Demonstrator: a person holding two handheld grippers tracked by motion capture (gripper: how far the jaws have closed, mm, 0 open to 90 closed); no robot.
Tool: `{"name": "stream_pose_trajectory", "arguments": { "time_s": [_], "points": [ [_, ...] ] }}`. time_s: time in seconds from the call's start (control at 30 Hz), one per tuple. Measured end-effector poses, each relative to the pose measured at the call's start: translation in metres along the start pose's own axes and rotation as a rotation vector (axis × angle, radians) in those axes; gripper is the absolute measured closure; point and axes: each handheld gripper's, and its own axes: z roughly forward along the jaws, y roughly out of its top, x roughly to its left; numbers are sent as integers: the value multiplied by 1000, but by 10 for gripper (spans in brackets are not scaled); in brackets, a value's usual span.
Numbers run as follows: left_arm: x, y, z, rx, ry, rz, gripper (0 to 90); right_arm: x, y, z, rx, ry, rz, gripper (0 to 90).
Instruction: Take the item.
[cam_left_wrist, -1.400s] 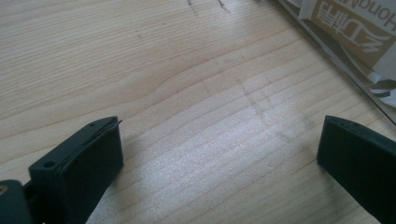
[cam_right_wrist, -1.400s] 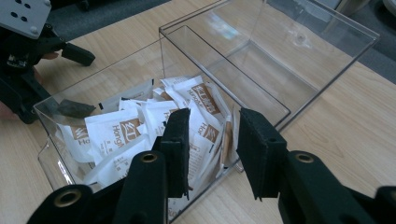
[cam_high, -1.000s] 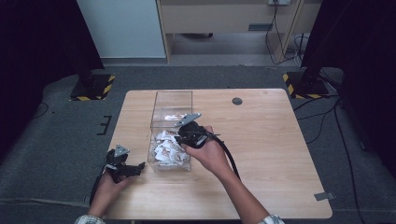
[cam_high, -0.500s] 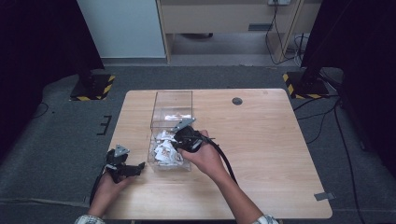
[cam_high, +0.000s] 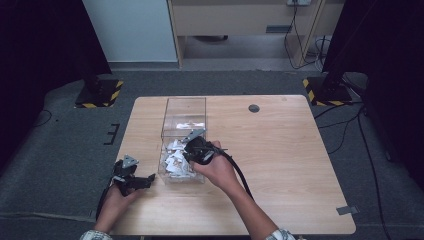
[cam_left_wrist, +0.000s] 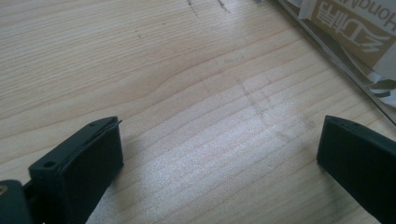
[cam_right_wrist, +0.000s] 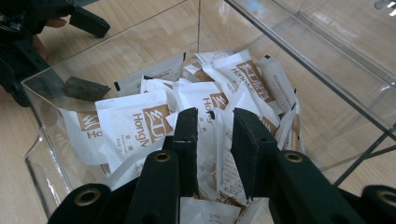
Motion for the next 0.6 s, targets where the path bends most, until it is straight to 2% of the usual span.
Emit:
{"name": "stream_pose_trajectory", "arguments": {
  "time_s": [0.43, 0.6],
  "points": [
    [0, 0, 0, 0, 0, 0, 0, 0, -1, 7, 37, -23, 3, 780],
    [0, 0, 0, 0, 0, 0, 0, 0, -2, 9, 45, -26, 5, 868]
  ]
}}
